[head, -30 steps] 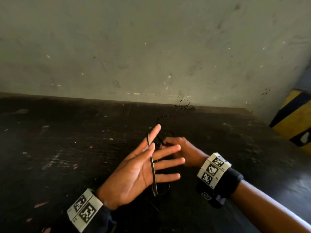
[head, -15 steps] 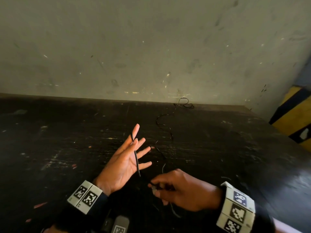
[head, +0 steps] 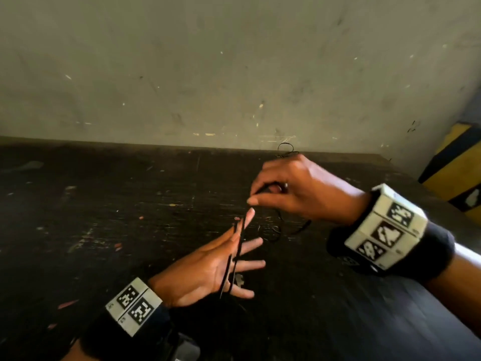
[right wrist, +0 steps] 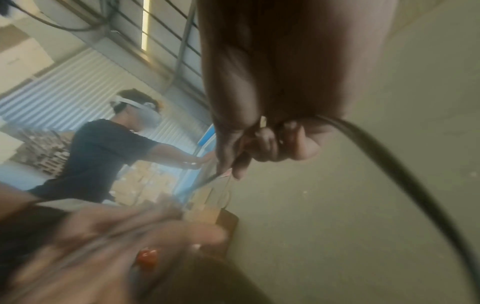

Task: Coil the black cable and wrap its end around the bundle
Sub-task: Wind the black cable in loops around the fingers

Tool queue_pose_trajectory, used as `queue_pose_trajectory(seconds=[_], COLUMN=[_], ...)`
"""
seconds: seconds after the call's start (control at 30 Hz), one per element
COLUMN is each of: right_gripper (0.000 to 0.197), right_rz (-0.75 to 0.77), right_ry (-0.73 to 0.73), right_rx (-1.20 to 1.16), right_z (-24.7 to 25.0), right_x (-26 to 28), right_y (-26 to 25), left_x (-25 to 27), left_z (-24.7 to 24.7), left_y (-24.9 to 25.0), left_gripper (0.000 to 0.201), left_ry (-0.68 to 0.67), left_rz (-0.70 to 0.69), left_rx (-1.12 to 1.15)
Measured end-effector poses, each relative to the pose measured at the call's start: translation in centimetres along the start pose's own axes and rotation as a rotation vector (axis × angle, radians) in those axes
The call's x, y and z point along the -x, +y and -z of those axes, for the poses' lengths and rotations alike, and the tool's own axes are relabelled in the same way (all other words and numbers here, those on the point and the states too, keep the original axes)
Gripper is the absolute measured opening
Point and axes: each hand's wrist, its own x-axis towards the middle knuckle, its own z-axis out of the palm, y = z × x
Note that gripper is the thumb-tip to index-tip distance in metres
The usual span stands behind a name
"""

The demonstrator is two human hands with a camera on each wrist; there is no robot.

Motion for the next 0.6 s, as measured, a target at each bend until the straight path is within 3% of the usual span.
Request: queue_pose_trajectory(seconds=[0.13,0.3,0.4,0.47,0.6], right_gripper=[0.024,0.019,0.017,0.017,0.02], right_rz=[0.012,0.0,-0.016,-0.039,-0.127], right_ry=[0.055,0.129,0.17,0.16,0.082], right_rx=[-0.057,-0.175,-0.281,-0.289,-0.285], right_z=[1.1,0.3,-0.2,-0.3,-1.7], right_x=[-2.1,-2.9,-2.7,-2.6,-1.9], right_y=[1.4,1.7,1.5,1.9,3.9], left_x=[0.7,0.9,1.0,0.9,1.2], left_z=[-1.3,-1.9,-2.6,-2.6,-2.9], left_y=[0.1,0.7,0.9,0.4,1.5], left_gripper=[0.055,0.061,0.056,0.053,0.047], left_ry=[-0.131,-0.181,-0.102,-0.015,-0.229], left_rz=[0.048,0.075,0.102,0.036,0.013], left_rx=[0.098,0.102,0.057,-0.046,0.153])
